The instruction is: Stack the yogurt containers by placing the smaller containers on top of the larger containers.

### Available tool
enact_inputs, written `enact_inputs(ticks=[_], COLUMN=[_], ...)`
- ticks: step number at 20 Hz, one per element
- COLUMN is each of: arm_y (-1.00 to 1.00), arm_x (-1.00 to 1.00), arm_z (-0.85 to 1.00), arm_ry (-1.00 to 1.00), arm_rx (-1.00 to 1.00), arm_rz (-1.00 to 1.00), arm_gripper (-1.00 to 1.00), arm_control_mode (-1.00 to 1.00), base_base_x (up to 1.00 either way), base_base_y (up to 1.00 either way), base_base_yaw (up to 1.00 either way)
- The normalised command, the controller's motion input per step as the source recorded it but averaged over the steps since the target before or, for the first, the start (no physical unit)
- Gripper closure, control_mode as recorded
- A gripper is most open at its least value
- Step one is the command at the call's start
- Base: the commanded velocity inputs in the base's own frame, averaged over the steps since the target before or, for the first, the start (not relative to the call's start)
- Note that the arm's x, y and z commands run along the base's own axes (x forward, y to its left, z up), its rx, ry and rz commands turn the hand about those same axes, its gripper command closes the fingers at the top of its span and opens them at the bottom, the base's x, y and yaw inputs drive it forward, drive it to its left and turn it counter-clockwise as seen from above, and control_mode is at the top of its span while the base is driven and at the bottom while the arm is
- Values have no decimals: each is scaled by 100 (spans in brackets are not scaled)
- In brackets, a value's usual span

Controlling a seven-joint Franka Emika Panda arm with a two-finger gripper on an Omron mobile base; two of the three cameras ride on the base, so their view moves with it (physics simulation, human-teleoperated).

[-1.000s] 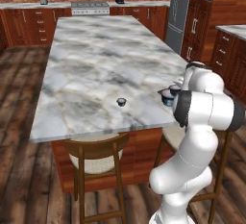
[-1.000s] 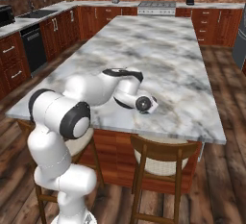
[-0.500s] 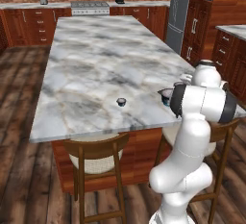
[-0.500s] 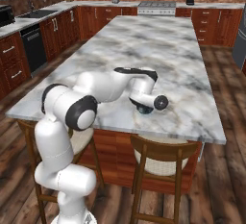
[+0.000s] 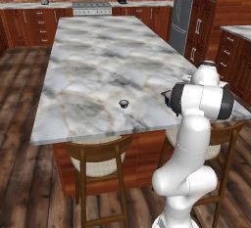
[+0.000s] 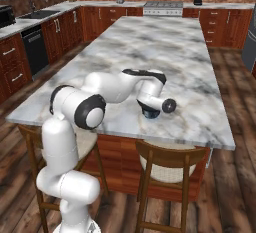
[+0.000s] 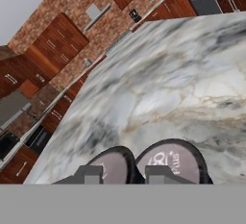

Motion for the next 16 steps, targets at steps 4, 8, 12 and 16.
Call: enact_inputs(ticks=[4,8,12,16], arm_y=[0,0,0,0], arm_x=[3,21,34,33], arm_z=[-1,-10,-10,-18], arm_ry=[0,0,0,0], arm_rx=[0,0,0,0], arm_rz=[0,0,0,0], arm_gripper=[100,100,100,100], arm_control_mode=[-100,-100,-100,-100], base_base_x=[0,0,0,0], base_base_y=[0,0,0,0], base_base_yaw=[0,0,0,0])
